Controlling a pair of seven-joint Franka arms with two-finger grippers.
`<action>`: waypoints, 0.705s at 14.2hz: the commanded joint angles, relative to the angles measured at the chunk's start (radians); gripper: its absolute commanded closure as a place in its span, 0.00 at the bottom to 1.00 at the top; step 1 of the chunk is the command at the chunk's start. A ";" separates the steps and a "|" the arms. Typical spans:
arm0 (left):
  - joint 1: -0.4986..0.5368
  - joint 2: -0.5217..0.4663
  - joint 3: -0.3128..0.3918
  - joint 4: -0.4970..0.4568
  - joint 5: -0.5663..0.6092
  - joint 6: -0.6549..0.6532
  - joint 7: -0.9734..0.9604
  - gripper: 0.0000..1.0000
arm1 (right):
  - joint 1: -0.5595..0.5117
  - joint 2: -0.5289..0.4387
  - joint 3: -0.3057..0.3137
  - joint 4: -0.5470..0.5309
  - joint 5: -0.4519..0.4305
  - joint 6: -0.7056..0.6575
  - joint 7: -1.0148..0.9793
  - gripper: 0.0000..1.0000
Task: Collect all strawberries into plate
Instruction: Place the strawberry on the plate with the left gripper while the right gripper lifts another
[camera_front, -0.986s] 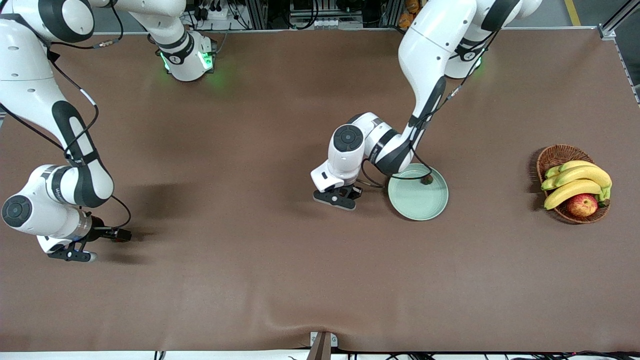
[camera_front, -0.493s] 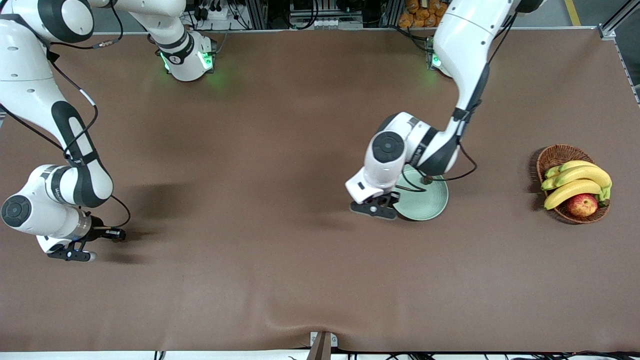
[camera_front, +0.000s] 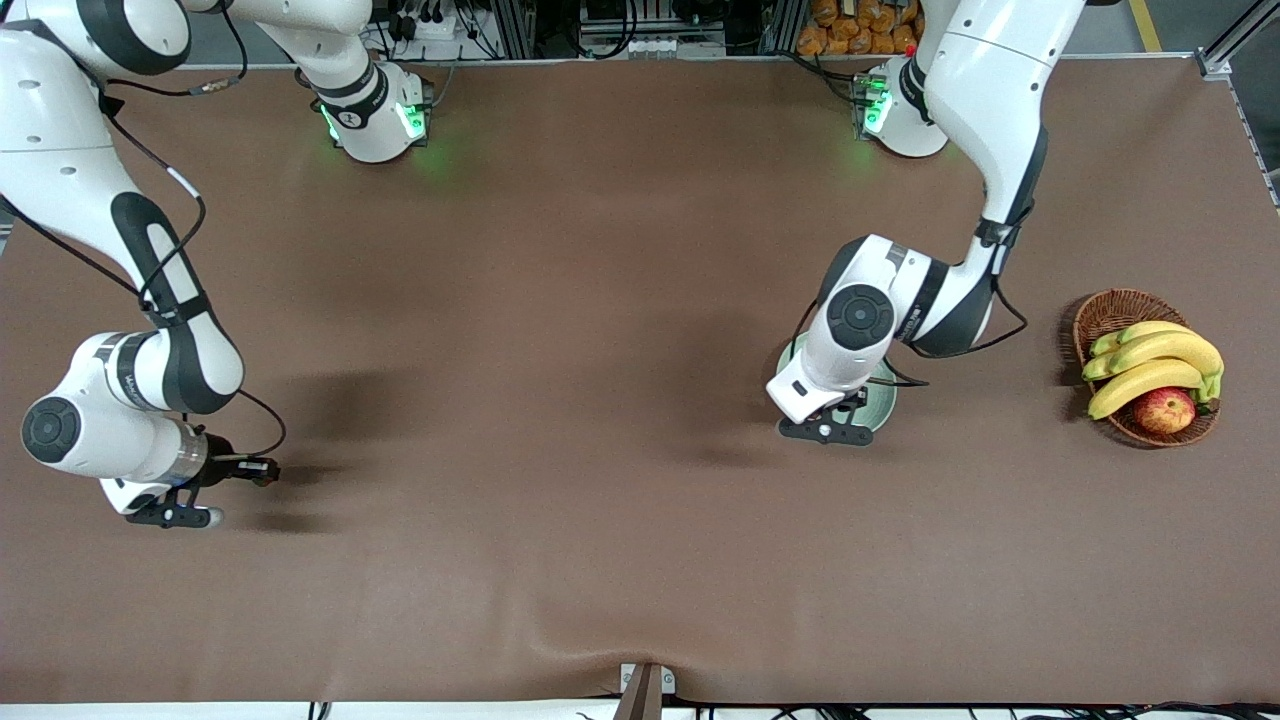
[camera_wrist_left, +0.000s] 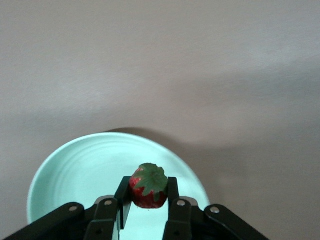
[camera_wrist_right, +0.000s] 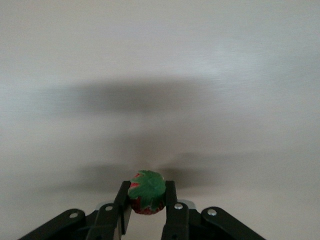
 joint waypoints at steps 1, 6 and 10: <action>0.054 -0.051 -0.012 -0.070 0.030 0.004 0.035 0.86 | -0.008 -0.038 0.097 -0.014 -0.008 -0.035 0.150 1.00; 0.058 -0.031 -0.012 -0.074 0.029 0.008 0.032 0.16 | 0.091 -0.033 0.210 -0.013 -0.010 -0.035 0.453 1.00; 0.051 -0.041 -0.014 -0.054 0.022 0.004 0.020 0.00 | 0.292 -0.010 0.203 0.030 -0.017 -0.017 0.762 1.00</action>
